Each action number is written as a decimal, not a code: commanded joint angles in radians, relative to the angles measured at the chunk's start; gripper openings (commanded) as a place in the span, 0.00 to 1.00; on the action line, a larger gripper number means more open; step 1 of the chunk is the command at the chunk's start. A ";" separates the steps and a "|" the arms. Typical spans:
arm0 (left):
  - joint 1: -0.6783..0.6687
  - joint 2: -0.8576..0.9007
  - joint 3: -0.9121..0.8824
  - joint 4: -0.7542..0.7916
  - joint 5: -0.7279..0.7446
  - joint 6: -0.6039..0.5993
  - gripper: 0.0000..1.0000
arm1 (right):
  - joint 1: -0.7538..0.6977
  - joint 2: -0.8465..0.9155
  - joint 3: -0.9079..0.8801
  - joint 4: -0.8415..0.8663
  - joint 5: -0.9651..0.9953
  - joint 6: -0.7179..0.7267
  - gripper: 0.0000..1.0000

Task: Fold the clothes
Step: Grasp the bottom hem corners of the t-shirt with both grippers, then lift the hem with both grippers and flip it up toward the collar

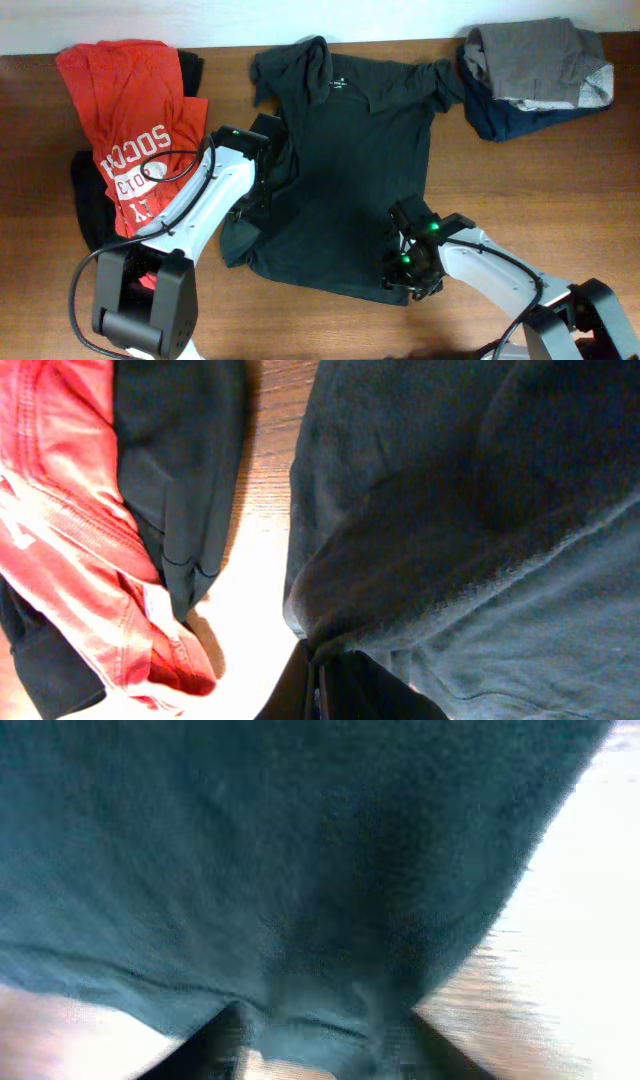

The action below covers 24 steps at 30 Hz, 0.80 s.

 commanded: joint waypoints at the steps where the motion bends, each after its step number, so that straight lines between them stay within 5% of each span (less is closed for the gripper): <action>1: 0.005 -0.006 0.021 0.002 0.015 -0.006 0.01 | 0.042 0.041 -0.034 0.021 -0.034 0.030 0.27; 3: 0.005 -0.006 0.021 0.002 0.015 -0.006 0.01 | 0.069 0.041 -0.034 0.021 -0.021 0.056 0.04; 11: 0.040 -0.011 0.166 -0.023 0.014 -0.006 0.01 | -0.070 -0.062 0.103 -0.111 0.004 0.012 0.04; 24: 0.163 -0.016 0.877 -0.090 0.013 0.090 0.01 | -0.555 -0.202 1.168 -0.516 0.050 -0.322 0.04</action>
